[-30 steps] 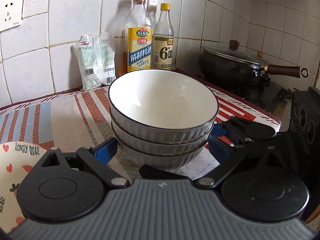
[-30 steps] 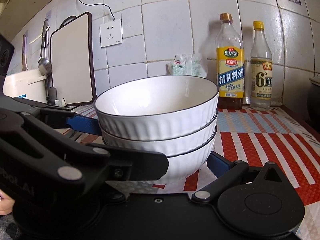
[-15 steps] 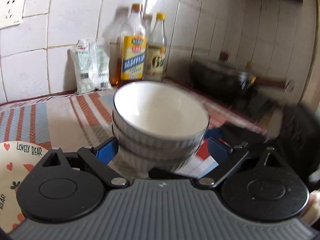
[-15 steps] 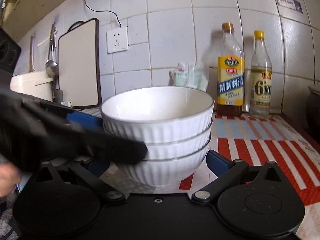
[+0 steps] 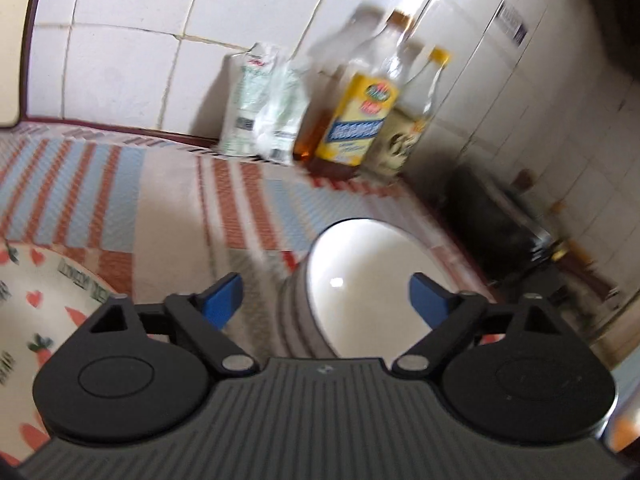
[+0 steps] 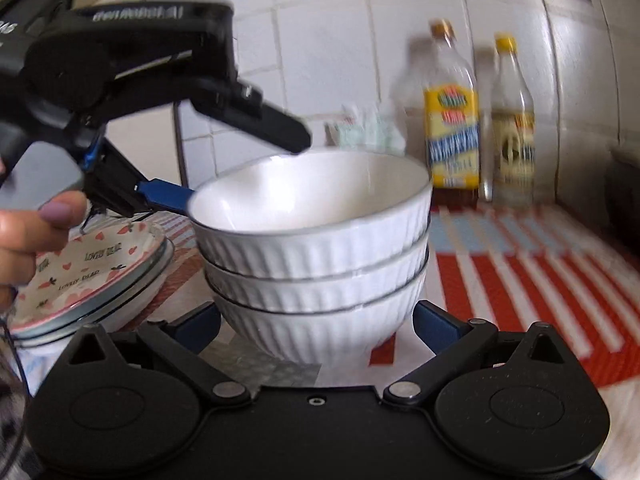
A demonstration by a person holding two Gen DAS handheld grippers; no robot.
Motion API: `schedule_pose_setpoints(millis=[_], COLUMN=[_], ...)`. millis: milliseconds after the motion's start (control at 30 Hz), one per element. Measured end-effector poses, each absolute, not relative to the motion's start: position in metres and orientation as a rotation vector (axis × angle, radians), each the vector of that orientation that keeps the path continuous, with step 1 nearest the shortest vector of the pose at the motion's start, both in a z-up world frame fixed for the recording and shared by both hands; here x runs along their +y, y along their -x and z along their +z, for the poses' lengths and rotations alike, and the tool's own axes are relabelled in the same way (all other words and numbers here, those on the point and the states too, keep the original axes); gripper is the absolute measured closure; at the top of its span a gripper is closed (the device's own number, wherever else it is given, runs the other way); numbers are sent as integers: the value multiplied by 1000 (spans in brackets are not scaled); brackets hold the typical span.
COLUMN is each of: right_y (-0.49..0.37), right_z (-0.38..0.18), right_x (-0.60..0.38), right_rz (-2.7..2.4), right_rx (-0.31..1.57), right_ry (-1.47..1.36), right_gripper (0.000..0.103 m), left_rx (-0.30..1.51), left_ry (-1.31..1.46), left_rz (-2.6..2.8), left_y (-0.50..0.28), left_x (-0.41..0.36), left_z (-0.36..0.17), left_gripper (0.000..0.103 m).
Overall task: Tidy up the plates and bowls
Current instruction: 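Lift the bowl stack with both grippers and carry it over the plate stack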
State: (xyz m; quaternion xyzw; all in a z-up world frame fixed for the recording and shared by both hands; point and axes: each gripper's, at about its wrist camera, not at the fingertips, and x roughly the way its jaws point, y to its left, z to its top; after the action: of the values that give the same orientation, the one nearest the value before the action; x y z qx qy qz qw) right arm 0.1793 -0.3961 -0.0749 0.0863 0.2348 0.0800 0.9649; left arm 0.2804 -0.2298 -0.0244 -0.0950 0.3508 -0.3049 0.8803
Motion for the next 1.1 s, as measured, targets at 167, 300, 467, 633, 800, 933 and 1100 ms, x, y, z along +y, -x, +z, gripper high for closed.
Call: schedule_pose_setpoints(millis=[167,300,467,633,800,933,1100], right_y=[-179,-185,-191,-189,-186,-185,-179], right_z=[-69,-73,-72,-72,-67,-58,-38], right_x=[-381,-385,-384,-383,-381,-380,-374], right_rz=[102,110,95,94,84,89,105], right_rx=[474,491,510,495,509,508,505], right_ry=[-120,-174,-235,-225,-228,-210,-213], right_gripper=[0,0,0,0,0,0,0], left_rx=[814,864,824,795,777,757,721], left_ry=[142,179,169,156,152,161,162], left_rz=[-596,-618,-603,-607,-621,-630,-634], left_y=[-292,-298,-289,-285,-282,-277,-265], left_x=[-230,-231,-234,-233,-231,-225,-210], left_z=[-35,-48,-49,-48,-48,-43,-26], left_gripper=[59,68,69,69,69,69,69])
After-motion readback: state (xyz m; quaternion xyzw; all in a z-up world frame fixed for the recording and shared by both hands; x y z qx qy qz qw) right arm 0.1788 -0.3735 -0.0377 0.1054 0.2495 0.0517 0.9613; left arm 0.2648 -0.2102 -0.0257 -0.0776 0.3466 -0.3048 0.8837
